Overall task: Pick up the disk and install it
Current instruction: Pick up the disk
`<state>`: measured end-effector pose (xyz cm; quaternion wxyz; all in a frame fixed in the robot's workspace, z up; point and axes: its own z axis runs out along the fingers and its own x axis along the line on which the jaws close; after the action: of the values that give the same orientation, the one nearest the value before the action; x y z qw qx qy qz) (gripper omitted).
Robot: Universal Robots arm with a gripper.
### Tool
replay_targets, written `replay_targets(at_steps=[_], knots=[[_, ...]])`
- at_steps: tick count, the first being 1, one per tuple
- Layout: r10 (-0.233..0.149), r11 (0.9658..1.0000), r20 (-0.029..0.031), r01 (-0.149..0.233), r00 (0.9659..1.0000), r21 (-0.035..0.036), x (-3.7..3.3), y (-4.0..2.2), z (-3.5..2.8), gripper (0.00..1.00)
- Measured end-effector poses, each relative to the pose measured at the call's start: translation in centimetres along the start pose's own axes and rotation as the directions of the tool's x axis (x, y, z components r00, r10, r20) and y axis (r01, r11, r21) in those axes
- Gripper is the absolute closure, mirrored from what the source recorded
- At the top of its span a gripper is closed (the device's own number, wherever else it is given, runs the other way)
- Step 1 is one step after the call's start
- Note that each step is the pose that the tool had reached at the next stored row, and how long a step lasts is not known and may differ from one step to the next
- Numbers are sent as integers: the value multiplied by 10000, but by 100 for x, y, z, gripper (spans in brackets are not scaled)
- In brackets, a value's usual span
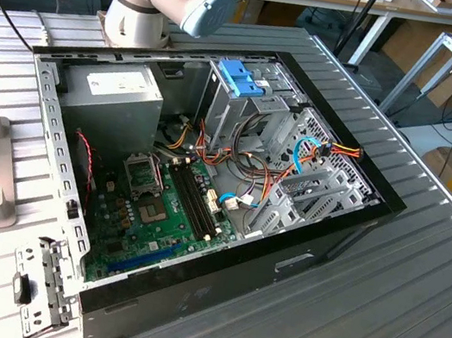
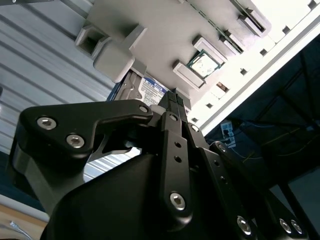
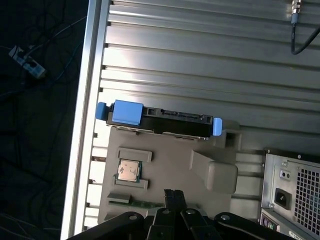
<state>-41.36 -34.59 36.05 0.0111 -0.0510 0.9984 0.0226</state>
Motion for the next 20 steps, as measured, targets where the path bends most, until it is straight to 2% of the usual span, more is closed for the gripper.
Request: replay_targets(at_steps=[9,20], knots=[[-356,9994,-15,356,9994,-9,0,0,0,89],[-903,9959,-39,903,9959,-24,0,0,0,89]])
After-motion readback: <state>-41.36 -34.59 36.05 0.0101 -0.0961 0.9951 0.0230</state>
